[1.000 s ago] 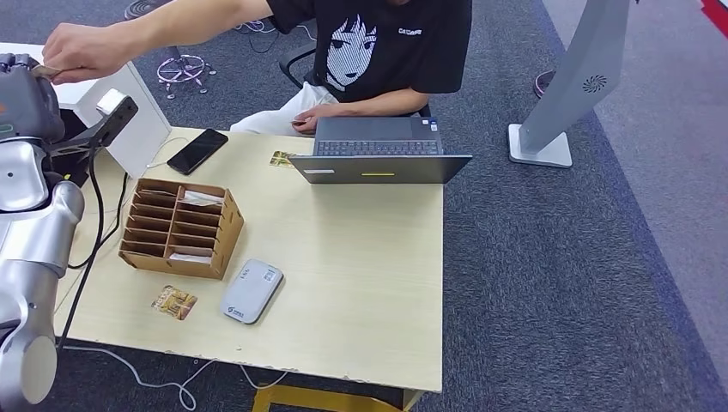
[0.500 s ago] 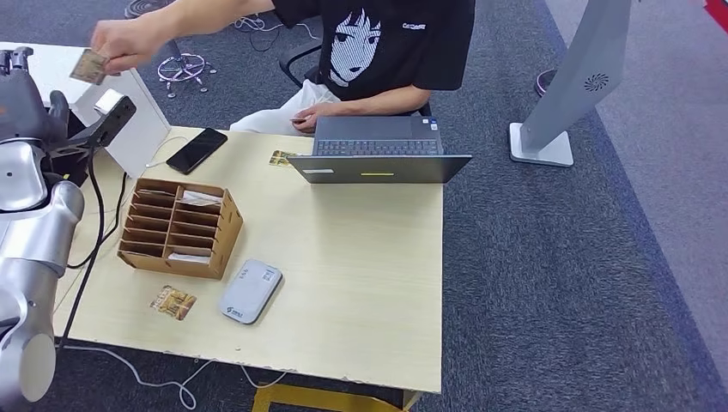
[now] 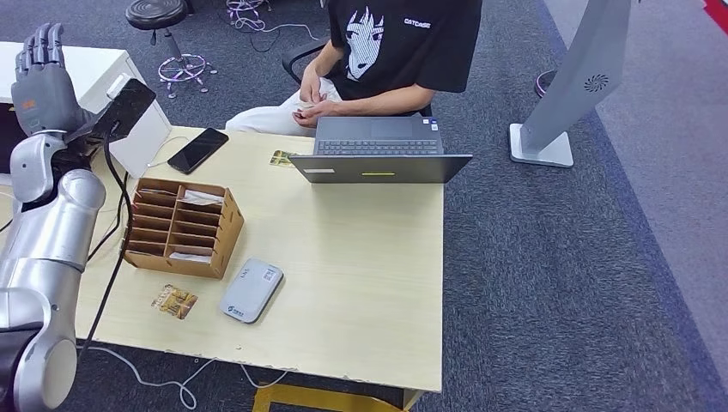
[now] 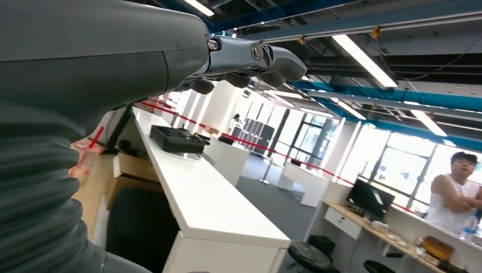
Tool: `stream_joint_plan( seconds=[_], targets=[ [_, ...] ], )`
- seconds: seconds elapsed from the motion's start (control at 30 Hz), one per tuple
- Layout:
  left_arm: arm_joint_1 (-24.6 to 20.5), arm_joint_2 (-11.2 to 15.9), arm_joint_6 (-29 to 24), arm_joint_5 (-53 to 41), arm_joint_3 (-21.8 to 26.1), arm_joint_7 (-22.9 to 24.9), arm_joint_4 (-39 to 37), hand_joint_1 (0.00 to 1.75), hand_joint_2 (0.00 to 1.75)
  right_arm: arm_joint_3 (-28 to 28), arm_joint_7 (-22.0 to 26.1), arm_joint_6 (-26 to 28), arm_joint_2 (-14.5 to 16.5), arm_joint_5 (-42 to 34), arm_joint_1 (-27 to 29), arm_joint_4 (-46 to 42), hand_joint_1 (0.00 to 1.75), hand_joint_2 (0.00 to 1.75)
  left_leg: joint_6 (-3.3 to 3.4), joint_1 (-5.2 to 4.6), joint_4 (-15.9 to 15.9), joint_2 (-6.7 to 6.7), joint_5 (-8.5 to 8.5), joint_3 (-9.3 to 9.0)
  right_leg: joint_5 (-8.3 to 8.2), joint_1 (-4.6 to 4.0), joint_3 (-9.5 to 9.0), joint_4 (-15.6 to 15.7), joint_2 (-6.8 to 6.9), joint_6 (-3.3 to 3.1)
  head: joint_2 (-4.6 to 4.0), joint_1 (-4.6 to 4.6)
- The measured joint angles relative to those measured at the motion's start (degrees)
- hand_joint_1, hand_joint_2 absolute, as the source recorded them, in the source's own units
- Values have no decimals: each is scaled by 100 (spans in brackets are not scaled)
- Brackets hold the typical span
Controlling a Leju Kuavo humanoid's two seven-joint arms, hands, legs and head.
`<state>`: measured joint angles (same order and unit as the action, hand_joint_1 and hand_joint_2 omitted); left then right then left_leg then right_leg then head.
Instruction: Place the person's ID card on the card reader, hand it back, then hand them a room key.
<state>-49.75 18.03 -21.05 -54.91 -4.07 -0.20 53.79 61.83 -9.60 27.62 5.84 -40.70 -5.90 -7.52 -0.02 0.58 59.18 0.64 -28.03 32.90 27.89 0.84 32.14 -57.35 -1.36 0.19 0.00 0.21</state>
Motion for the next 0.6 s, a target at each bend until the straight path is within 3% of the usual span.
stream_joint_plan(
  seconds=[0.23, 0.33, 0.47, 0.6],
  targets=[
    [125, -11, 243, 187, -185, 64, 687, 0, 175, 0, 11, 5, 0, -36, 3, 0, 0, 175, -1, 1, -1, -3, 1, 1, 0, 0, 0, -1, 3, 0, 0, 0],
    [161, 125, 583, 102, -344, 169, 1014, 0, 175, 0, 0, 33, 0, -119, 10, 2, 0, 175, -2, 3, -1, -3, 2, 2, -1, -3, -1, -4, 3, -1, 0, 1],
    [216, 639, 1325, -664, -730, 782, 1938, 0, 175, -4, 1, 101, 7, -267, 44, 3, 0, 175, -2, 4, -1, 2, 1, 5, 1, -7, 4, -6, -1, -1, 0, -1],
    [442, 1258, 2407, -894, -1129, 1127, 3029, 0, 175, -27, 51, 163, 27, -445, 59, 6, 0, 175, -2, 4, -3, -16, 0, 8, 7, -7, 5, -5, 10, -2, 0, -1]
  ],
)
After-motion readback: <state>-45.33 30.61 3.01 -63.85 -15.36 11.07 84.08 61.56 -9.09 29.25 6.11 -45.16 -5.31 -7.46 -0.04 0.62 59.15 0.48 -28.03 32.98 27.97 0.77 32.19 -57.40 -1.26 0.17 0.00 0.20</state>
